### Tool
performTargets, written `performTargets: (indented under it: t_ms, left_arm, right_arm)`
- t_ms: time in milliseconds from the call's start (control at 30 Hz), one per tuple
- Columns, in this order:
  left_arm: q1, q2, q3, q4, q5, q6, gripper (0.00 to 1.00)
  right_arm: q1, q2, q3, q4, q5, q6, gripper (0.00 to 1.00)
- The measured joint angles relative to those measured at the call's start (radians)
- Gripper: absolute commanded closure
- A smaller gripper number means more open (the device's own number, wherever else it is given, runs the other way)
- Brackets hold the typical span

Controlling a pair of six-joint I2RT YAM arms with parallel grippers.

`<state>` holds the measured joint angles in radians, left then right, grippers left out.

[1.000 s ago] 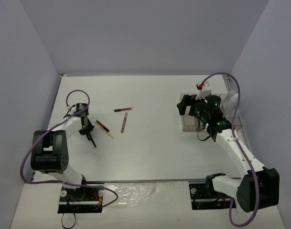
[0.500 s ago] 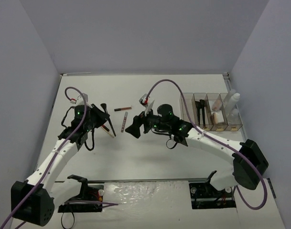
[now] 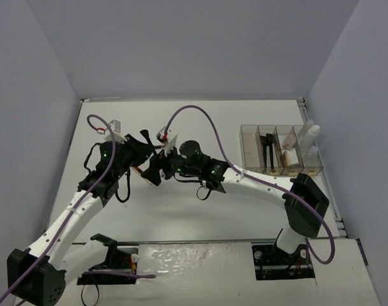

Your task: Organize the makeup

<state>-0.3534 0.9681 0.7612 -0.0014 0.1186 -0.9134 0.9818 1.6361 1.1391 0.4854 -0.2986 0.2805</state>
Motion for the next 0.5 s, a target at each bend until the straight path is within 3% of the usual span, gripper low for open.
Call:
performTargets:
  t_ms: [500]
  left_arm:
    - [0.000,-0.011,0.000,-0.001,-0.079,0.052,1.00]
  right_arm:
    - [0.034,-0.058,0.013,-0.127,0.167,-0.087,0.29]
